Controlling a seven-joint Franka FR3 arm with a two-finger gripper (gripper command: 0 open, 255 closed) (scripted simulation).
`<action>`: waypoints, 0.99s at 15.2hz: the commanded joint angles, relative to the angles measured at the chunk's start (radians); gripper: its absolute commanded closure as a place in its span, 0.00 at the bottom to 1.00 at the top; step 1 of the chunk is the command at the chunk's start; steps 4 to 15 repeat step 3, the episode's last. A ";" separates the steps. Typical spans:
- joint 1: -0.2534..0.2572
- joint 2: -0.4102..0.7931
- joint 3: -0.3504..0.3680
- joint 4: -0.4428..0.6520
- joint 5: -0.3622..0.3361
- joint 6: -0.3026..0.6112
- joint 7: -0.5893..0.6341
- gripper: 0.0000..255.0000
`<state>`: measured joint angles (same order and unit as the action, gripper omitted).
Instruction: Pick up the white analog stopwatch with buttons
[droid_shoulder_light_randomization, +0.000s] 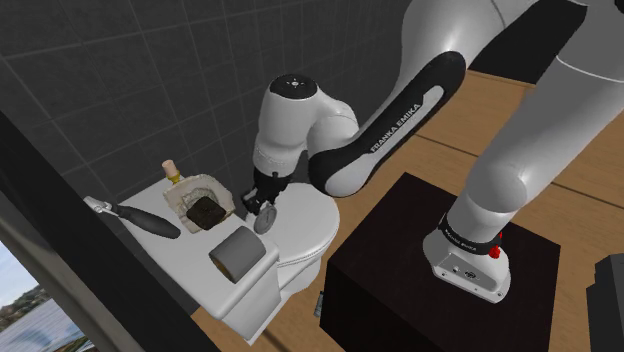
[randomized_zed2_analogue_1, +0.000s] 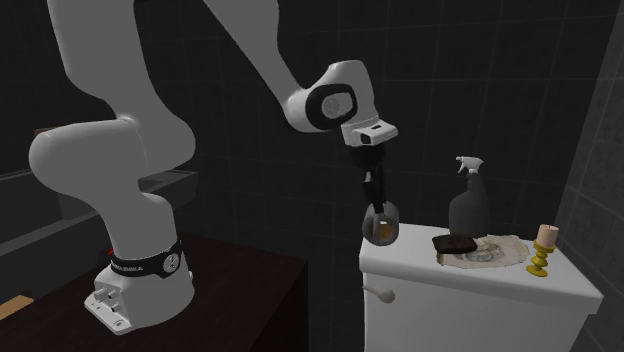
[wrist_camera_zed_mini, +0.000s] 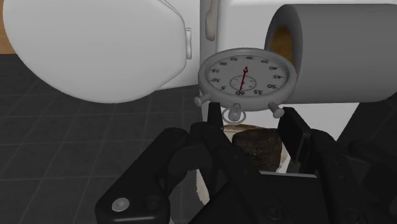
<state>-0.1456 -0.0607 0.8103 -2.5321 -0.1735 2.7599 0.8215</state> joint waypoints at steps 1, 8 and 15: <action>0.015 -0.032 -0.008 0.006 0.067 -0.027 -0.050 1.00; 0.018 -0.034 -0.010 0.006 0.071 -0.029 -0.053 1.00; 0.018 -0.034 -0.010 0.006 0.071 -0.029 -0.053 1.00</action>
